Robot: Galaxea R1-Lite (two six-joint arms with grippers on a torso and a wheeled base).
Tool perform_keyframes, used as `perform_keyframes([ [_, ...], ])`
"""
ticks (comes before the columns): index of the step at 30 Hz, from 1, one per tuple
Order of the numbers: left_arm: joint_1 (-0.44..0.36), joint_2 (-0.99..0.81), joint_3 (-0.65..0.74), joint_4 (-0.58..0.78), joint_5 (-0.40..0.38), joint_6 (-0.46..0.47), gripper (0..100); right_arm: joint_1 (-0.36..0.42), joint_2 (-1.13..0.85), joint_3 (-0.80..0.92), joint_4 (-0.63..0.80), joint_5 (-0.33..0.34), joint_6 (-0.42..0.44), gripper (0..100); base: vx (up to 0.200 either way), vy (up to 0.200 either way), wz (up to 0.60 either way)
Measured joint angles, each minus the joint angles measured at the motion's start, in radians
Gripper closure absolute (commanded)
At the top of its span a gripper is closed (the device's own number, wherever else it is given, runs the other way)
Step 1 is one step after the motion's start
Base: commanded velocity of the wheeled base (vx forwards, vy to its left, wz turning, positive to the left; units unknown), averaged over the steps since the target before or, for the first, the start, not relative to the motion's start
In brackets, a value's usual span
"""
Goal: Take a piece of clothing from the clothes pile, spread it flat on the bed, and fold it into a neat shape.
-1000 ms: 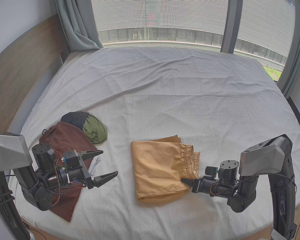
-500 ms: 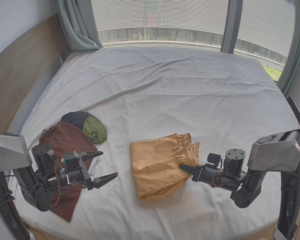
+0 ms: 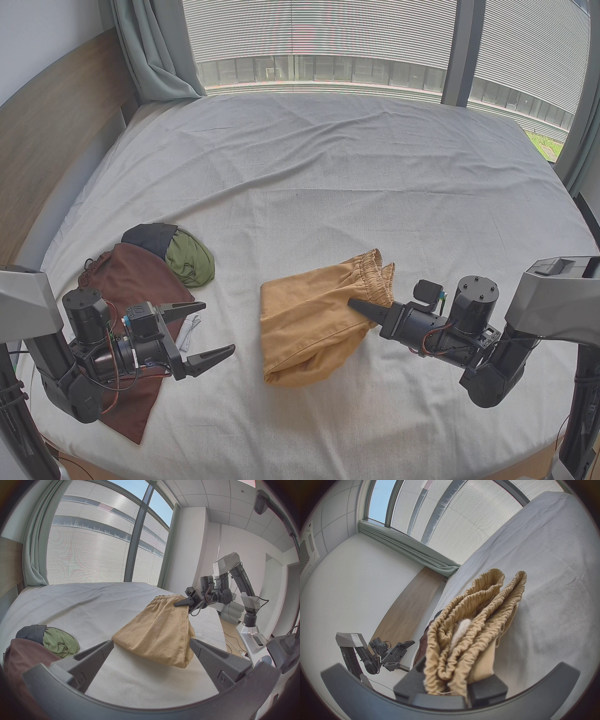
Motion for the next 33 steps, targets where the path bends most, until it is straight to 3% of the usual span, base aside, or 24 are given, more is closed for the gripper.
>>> perform_keyframes([
  [33, -0.02, -0.033, 0.001, 0.0, 0.002, -0.001, 0, 0.008, -0.018, -0.154, 0.002, 0.006, 0.018, 100, 0.0, 0.0, 0.0],
])
